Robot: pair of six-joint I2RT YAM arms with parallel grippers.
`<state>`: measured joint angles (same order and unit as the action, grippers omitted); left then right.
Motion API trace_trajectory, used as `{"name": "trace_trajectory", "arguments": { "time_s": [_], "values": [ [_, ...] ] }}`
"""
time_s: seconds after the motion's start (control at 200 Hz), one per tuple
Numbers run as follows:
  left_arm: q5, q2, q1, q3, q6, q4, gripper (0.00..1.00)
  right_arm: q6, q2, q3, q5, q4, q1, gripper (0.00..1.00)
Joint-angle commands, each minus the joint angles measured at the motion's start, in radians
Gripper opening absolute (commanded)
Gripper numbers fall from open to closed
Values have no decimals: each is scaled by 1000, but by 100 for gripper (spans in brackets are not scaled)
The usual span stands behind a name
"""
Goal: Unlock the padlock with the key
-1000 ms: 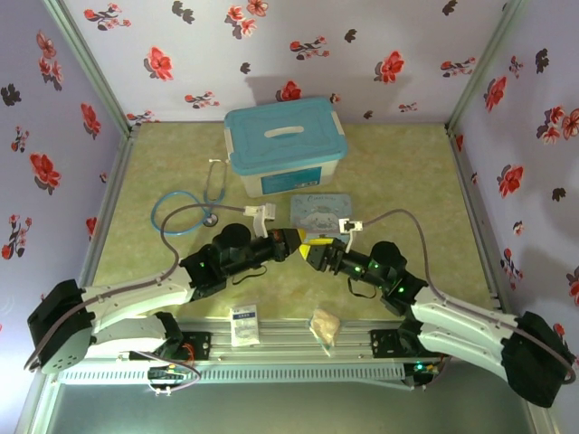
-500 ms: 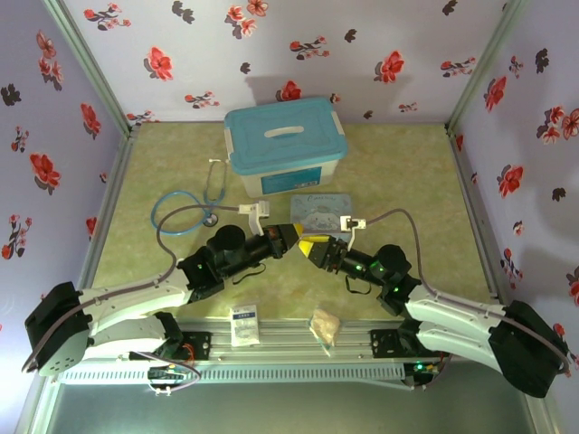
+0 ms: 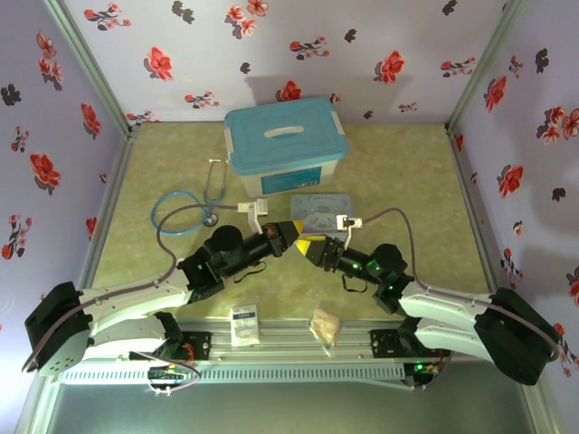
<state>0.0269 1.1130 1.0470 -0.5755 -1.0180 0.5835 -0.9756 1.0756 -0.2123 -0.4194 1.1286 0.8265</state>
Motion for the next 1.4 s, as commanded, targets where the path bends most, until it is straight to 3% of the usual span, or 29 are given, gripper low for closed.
{"name": "trace_trajectory", "arguments": {
  "time_s": [0.0,0.155,0.245,0.31,0.415,0.58,0.615,0.71,0.75,0.945,1.12,1.295,1.395],
  "values": [
    [19,-9,-1,18,-10,52,0,-22,13,-11,-17,97,1,23],
    [19,-8,-1,17,-9,42,0,-23,3,7,1,109,0,19],
    [19,-5,-1,19,-13,39,0,-21,-3,11,8,97,1,22],
    [20,-5,-1,30,-18,50,0,-15,-1,7,7,88,1,19],
    [20,-5,-2,35,-21,58,0,-17,9,8,8,102,2,4],
    [24,-7,-1,37,-18,52,0,-15,-12,26,19,79,1,0],
    [30,-10,-2,40,-13,49,16,-10,-25,30,26,59,0,0],
    [63,-34,-3,33,12,-3,79,15,-83,44,51,-39,-1,0],
    [80,-51,-3,24,30,-40,99,31,-119,44,65,-114,-3,0],
    [136,-102,-8,-48,116,-269,100,116,-321,29,150,-507,-18,0],
    [83,16,-10,-199,186,-566,100,239,-455,-84,301,-1077,-34,0],
    [-21,153,-11,-187,176,-494,100,241,-476,-120,442,-1351,-62,0],
    [-80,262,-9,-205,187,-466,91,222,-454,-119,498,-1430,-75,0]
  ]
}}
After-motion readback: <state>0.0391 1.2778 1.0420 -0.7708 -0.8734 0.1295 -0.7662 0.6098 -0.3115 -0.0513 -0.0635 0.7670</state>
